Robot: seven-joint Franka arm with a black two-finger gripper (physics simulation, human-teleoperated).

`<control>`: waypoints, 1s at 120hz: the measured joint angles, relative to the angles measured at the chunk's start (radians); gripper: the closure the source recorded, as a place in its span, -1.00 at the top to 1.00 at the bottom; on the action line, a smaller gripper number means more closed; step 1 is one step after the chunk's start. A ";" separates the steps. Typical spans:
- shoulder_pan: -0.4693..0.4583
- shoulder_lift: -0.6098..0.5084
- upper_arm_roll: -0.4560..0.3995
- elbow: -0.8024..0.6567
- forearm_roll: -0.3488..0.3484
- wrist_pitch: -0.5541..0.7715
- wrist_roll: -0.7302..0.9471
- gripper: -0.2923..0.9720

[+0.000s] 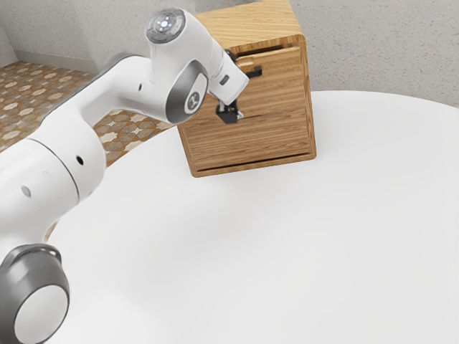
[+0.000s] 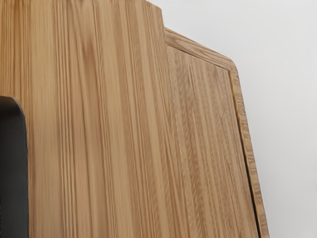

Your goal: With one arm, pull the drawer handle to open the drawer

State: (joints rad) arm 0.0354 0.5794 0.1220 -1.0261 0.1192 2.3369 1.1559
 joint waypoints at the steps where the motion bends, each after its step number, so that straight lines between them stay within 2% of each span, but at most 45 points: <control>1: -0.002 -0.004 0.001 -0.006 -0.001 0.001 0.000 0.48; 10: -0.020 -0.045 0.006 -0.074 -0.003 0.014 0.004 0.42; 13: -0.025 -0.064 0.006 -0.109 -0.001 0.023 0.005 0.53; 21: -0.040 -0.106 0.008 -0.178 -0.008 0.044 0.008 0.56; 31: -0.074 -0.183 0.010 -0.263 -0.018 0.064 0.011 0.33; 56: -0.102 -0.283 0.006 -0.387 -0.001 0.104 0.018 0.46; 71: -0.104 -0.348 0.005 -0.467 0.006 0.129 0.018 0.38; 94: -0.113 -0.401 0.001 -0.544 0.008 0.148 0.019 0.49; 101: -0.123 -0.428 0.000 -0.573 0.007 0.152 0.019 0.45; 120: -0.141 -0.460 0.000 -0.619 0.009 0.158 0.018 0.56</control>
State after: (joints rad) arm -0.1056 0.1196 0.1219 -1.6454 0.1281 2.4945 1.1734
